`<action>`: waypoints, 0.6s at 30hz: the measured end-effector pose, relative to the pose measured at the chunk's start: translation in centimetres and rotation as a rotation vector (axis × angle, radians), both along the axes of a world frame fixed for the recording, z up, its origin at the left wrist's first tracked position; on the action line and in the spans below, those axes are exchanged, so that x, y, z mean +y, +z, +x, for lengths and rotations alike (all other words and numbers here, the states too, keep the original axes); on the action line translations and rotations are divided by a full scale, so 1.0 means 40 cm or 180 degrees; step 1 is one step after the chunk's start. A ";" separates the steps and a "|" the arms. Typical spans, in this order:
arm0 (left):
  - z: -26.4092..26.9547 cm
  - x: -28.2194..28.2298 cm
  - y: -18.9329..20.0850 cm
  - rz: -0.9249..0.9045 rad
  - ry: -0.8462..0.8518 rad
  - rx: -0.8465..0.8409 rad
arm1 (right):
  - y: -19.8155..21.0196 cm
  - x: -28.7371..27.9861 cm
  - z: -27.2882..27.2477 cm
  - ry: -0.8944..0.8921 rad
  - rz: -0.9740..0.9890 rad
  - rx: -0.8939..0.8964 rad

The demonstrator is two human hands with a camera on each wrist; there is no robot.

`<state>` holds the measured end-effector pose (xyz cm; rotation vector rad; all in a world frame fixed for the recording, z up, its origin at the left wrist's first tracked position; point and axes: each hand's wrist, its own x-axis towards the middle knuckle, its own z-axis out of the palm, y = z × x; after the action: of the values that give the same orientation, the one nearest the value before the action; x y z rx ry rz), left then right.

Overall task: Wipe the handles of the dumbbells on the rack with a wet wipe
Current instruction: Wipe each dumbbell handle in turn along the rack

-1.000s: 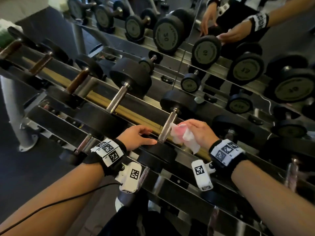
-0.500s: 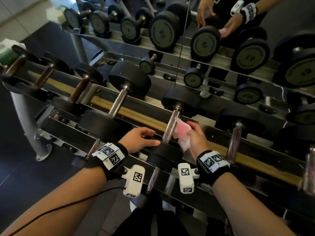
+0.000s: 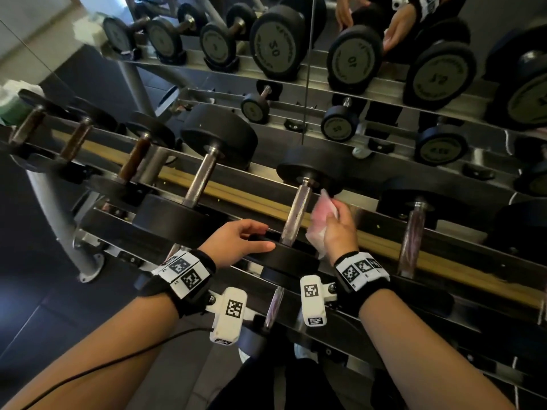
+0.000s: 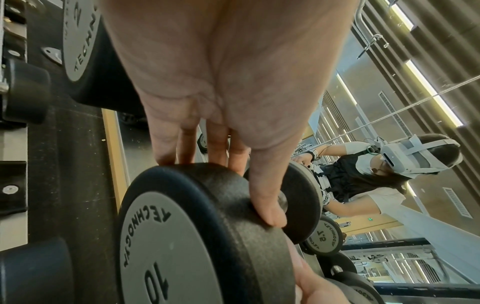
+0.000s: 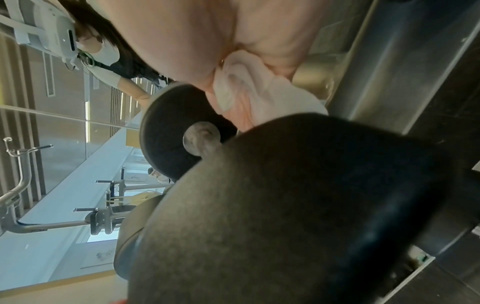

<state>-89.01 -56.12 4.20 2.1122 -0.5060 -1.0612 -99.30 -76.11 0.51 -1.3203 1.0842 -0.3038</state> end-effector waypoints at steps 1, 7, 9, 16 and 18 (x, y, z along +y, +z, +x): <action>0.001 0.000 0.000 -0.0003 -0.0003 0.0010 | -0.002 0.002 0.016 0.0077 0.0078 -0.0014; 0.000 0.003 0.002 -0.0028 -0.0007 -0.0009 | -0.032 0.001 0.052 0.1173 0.0386 -0.0156; -0.003 0.005 0.001 -0.0028 -0.0007 -0.0044 | -0.032 -0.005 0.037 0.1791 0.0111 -0.0053; -0.006 0.005 -0.001 -0.0019 0.0023 -0.0042 | -0.015 -0.002 -0.018 0.2433 0.0395 -0.0303; -0.005 0.006 -0.001 -0.0047 0.0035 -0.0013 | -0.018 -0.005 -0.036 0.2521 0.0016 -0.0151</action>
<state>-89.21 -55.89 4.16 2.1023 -0.5024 -1.0440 -100.73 -76.31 -0.20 -1.6166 0.4552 0.2579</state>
